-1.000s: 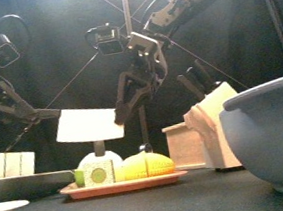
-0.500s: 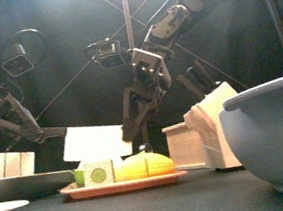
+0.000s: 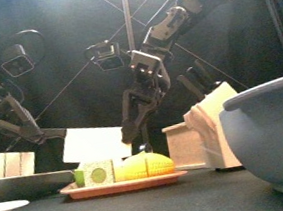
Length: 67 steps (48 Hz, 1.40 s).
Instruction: Cut green sushi roll in half
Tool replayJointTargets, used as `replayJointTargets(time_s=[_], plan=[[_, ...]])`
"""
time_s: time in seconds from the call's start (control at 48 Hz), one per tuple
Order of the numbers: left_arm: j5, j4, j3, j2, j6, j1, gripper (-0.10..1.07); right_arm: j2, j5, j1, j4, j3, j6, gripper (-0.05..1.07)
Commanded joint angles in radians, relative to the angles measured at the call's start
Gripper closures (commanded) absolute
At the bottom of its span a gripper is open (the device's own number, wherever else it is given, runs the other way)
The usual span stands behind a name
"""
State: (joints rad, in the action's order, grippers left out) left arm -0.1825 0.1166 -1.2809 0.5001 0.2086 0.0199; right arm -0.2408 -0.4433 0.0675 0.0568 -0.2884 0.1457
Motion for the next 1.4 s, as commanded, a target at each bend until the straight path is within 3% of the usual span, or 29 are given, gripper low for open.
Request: replayJointTargets(time_s=[0.0,1.375], plan=[[0.002,0.002,0.006,0.002,0.002,0.002,0.50,0.020,-0.006,0.018,0.000,0.012,0.000,0.73],[0.023,-0.006,0.014,-0.048,0.005,-0.026,0.50,-0.009,-0.020,0.029,-0.057,-0.014,0.006,0.73]])
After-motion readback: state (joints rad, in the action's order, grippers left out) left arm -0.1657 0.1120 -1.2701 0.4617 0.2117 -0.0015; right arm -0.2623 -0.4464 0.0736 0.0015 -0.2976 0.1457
